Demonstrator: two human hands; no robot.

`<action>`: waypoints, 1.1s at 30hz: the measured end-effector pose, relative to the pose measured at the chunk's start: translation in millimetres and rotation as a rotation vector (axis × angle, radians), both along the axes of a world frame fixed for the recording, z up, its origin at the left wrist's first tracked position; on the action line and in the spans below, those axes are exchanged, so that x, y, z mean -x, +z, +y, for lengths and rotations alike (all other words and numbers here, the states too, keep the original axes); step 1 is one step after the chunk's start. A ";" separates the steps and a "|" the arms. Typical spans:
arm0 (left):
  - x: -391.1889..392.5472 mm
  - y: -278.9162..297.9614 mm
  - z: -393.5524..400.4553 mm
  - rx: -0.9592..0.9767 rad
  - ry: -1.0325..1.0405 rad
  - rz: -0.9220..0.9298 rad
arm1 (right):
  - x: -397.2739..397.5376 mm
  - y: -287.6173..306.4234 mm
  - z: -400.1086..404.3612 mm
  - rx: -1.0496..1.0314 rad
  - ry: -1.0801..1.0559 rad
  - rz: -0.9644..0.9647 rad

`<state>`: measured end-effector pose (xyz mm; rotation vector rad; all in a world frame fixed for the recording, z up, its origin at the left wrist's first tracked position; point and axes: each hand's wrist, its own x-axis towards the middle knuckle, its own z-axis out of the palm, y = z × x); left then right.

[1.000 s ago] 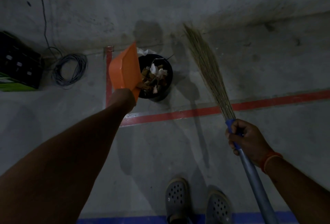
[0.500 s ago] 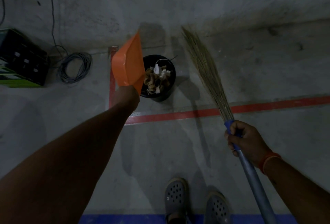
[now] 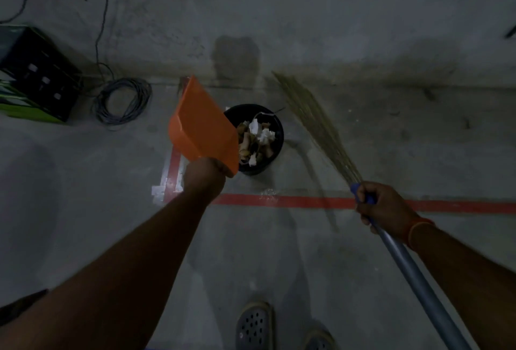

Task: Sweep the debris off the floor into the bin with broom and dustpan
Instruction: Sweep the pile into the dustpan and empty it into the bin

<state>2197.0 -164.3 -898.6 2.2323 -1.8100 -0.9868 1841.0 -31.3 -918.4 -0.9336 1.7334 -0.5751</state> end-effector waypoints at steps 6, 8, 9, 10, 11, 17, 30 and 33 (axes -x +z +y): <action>-5.9 1.2 -16.0 -0.012 0.152 0.148 | 5.9 16.4 -114.8 0.046 0.216 0.136; -2.7 -0.7 -26.4 0.013 0.214 0.168 | 5.6 14.5 -151.7 0.046 0.289 0.156; 1.2 -2.3 -30.6 0.031 0.249 0.172 | 5.2 12.1 -169.9 0.060 0.338 0.173; 7.2 -4.3 -34.2 0.047 0.293 0.182 | 6.4 7.4 -188.1 0.076 0.392 0.207; 13.3 -8.7 -37.4 0.058 0.337 0.195 | 8.8 1.5 -206.3 0.091 0.446 0.250; 61.3 -41.4 -40.7 0.098 0.526 0.285 | 22.0 -33.9 -320.7 0.157 0.801 0.390; 161.1 -68.7 -37.2 0.132 0.795 0.291 | 36.9 -82.5 -433.4 0.034 1.156 0.410; 172.1 -66.7 -33.5 0.132 0.819 0.298 | 44.3 -89.2 -428.6 -0.022 1.067 0.384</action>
